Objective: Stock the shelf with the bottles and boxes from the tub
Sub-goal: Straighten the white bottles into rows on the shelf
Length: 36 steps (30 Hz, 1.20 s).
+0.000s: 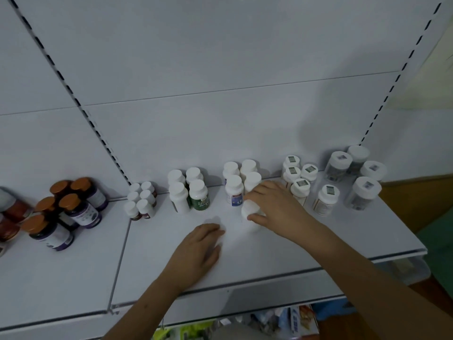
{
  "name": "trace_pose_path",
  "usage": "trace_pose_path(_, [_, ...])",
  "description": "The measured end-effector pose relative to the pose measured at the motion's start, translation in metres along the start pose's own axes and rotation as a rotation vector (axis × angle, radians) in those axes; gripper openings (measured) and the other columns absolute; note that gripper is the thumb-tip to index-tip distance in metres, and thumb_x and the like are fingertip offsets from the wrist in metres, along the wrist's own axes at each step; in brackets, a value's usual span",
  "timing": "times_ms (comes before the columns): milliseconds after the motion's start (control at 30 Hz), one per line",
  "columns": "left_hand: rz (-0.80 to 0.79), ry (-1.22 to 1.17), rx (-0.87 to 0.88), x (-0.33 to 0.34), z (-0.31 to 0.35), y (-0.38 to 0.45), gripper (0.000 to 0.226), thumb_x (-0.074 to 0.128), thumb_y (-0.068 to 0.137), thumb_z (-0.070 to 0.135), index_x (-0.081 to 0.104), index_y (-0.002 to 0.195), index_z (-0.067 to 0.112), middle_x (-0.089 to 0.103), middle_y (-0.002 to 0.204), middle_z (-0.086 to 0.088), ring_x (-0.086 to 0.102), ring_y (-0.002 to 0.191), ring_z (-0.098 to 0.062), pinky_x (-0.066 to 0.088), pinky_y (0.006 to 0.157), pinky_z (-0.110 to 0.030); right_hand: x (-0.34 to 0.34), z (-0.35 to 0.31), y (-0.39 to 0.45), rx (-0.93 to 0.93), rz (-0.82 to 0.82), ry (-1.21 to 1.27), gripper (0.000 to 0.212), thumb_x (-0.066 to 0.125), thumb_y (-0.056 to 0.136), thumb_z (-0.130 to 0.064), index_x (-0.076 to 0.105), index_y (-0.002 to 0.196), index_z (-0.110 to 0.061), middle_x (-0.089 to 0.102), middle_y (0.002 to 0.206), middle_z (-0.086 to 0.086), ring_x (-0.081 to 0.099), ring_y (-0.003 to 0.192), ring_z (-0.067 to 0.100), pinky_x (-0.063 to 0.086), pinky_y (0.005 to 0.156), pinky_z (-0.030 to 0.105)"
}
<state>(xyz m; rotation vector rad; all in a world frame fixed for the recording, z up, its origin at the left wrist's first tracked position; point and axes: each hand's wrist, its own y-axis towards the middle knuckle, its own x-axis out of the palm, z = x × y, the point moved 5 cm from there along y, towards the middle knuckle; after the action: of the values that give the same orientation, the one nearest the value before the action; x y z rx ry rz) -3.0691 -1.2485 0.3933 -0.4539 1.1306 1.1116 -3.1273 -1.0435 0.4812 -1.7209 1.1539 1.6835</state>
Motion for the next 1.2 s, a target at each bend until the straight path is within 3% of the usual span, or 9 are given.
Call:
trace_pose_path(133, [0.022,0.011,-0.011,0.000,0.000,-0.003,0.042,0.046,0.099,0.040,0.052,0.139,0.027,0.046,0.142,0.011,0.044,0.129,-0.005,0.031,0.110,-0.016,-0.006,-0.004,0.011,0.079,0.095,0.049,0.042,0.069,0.084,-0.041,0.059,0.120,-0.021,0.061,0.115,-0.003,0.050,0.113,0.020,0.022,0.086,0.024])
trace_pose_path(233, [0.023,0.011,-0.024,0.001,0.000,-0.004,0.043,0.045,0.099,0.042,0.052,0.139,0.027,0.047,0.142,0.011,0.043,0.130,-0.004,0.030,0.110,-0.015,0.002,-0.005,0.019,0.160,0.117,0.064,0.044,0.071,0.081,-0.043,0.055,0.114,-0.018,0.062,0.108,-0.001,0.053,0.107,0.022,0.027,0.082,0.028])
trace_pose_path(333, [0.034,0.013,-0.035,0.001,0.001,-0.005,0.043,0.045,0.098,0.041,0.055,0.137,0.026,0.048,0.142,0.012,0.043,0.130,-0.003,0.023,0.110,-0.008,0.015,-0.001,0.020,0.216,0.142,0.084,0.046,0.074,0.076,-0.046,0.056,0.109,-0.019,0.059,0.105,-0.002,0.054,0.103,0.024,0.037,0.084,0.034])
trace_pose_path(500, [0.051,-0.005,-0.037,0.000,0.002,-0.006,0.041,0.048,0.097,0.039,0.057,0.135,0.025,0.049,0.142,0.012,0.043,0.131,-0.002,0.020,0.110,-0.006,0.008,0.011,-0.015,0.418,0.483,0.386,0.062,0.078,0.078,-0.038,0.051,0.130,-0.018,0.049,0.128,-0.003,0.043,0.119,0.015,0.036,0.099,0.030])
trace_pose_path(567, [0.053,-0.006,-0.039,0.001,0.001,-0.006,0.041,0.049,0.097,0.038,0.057,0.135,0.025,0.049,0.142,0.013,0.043,0.131,-0.002,0.020,0.110,-0.007,0.025,0.017,-0.028,0.533,0.447,0.543,0.063,0.076,0.081,-0.034,0.045,0.134,-0.020,0.045,0.131,-0.007,0.039,0.120,0.009,0.035,0.100,0.027])
trace_pose_path(633, [0.047,-0.011,-0.041,0.002,0.000,-0.006,0.040,0.050,0.097,0.037,0.057,0.134,0.025,0.049,0.141,0.013,0.043,0.130,-0.003,0.019,0.110,-0.006,0.051,0.023,-0.034,0.619,0.338,0.668,0.058,0.074,0.080,-0.029,0.045,0.130,-0.023,0.049,0.129,-0.004,0.048,0.121,0.016,0.043,0.099,0.034])
trace_pose_path(733, [0.039,-0.018,-0.042,0.002,-0.001,-0.005,0.040,0.051,0.096,0.036,0.057,0.134,0.024,0.049,0.140,0.012,0.044,0.129,-0.003,0.019,0.109,-0.005,0.069,0.030,-0.035,0.724,0.288,0.695,0.039,0.073,0.079,-0.019,0.055,0.113,-0.018,0.061,0.109,0.002,0.060,0.104,0.022,0.050,0.087,0.035])
trace_pose_path(967, [0.052,-0.034,-0.047,0.003,-0.002,-0.005,0.040,0.052,0.096,0.036,0.057,0.134,0.026,0.049,0.140,0.014,0.044,0.128,-0.002,0.024,0.108,-0.008,0.078,0.024,-0.025,0.713,0.266,0.663,0.039,0.077,0.078,-0.022,0.058,0.112,-0.016,0.062,0.103,0.002,0.061,0.095,0.019,0.051,0.083,0.033])
trace_pose_path(1200, [0.106,-0.097,-0.010,-0.005,0.010,-0.005,0.042,0.051,0.095,0.032,0.054,0.135,0.021,0.053,0.135,0.007,0.047,0.124,-0.007,0.039,0.108,-0.025,0.049,0.018,-0.046,0.662,0.285,0.582,0.046,0.069,0.088,-0.022,0.053,0.130,-0.013,0.054,0.121,0.002,0.056,0.101,0.016,0.048,0.091,0.032])
